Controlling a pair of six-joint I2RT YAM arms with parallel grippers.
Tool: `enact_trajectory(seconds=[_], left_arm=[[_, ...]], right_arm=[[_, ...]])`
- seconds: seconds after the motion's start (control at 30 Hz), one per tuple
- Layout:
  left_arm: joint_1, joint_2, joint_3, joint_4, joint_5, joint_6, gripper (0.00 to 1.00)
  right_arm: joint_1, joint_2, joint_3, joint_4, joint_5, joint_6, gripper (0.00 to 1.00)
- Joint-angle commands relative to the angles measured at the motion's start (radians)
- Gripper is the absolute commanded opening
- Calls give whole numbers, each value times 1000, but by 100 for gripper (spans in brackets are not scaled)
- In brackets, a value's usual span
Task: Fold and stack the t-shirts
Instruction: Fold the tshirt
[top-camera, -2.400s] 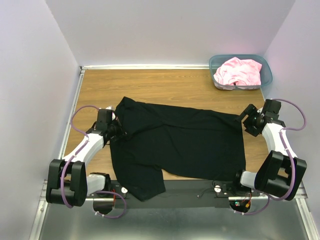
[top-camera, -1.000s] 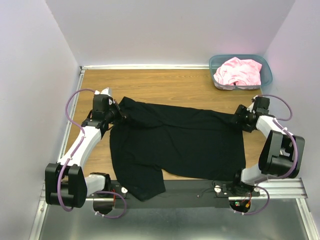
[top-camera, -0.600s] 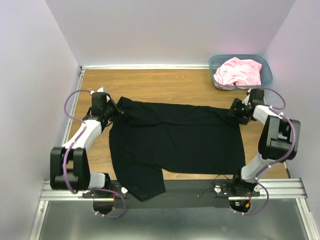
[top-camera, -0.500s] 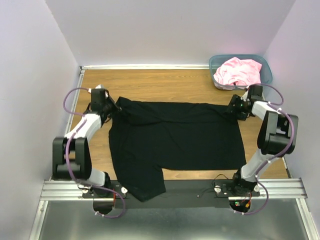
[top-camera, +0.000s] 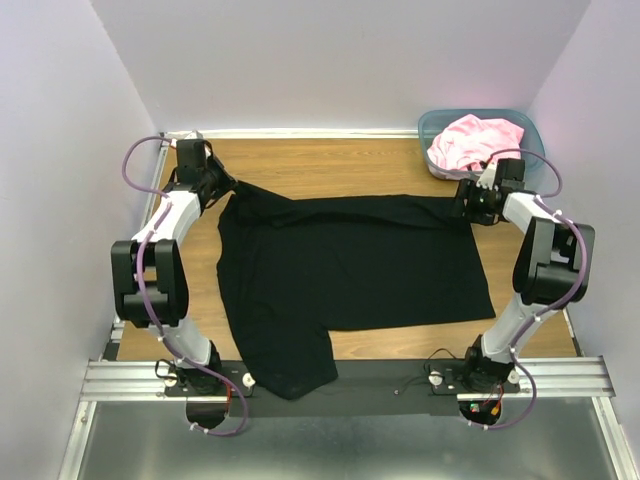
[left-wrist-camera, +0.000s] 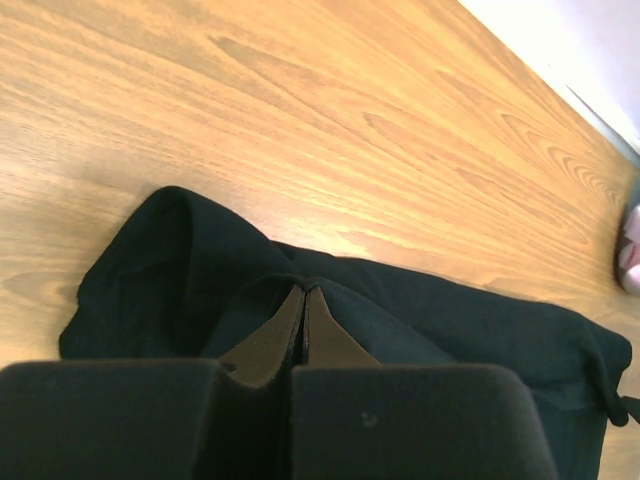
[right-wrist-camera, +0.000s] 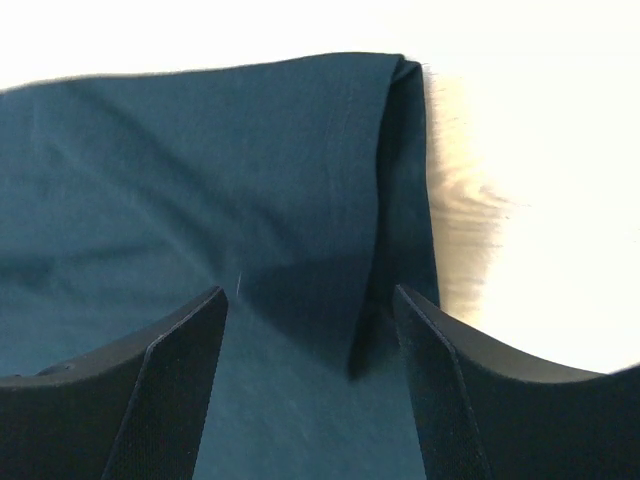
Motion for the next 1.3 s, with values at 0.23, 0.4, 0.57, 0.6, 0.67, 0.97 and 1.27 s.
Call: enact_trajectory(seconds=[0.23,0.4,0.57,0.6,0.67,0.97,1.27], left_arm=[[5,-138,-150,7,23,49,0],[-2,-167,-190,18,34,55,0],[-7,-193,-209,18,40,64,0],[-7,-201,-210,18,40,64,0],[-8,-205,-217,18,40,64,0],[-12,-205,-220,12,45,72,0],[-15,-204,-220,9,43,73,0]], right_arm=[[4,-94,-104,-22,33,-198,73],[4,-80,-120,-18,38,-227,70],[4,-72,-106,-19,44,-236,68],[4,-74,-104,-19,47,-238,68],[4,-77,-109,-19,44,-246,68],[25,-77,-83,-10,102,-272,68],[54,-26,-54,-11,119,-281,60]])
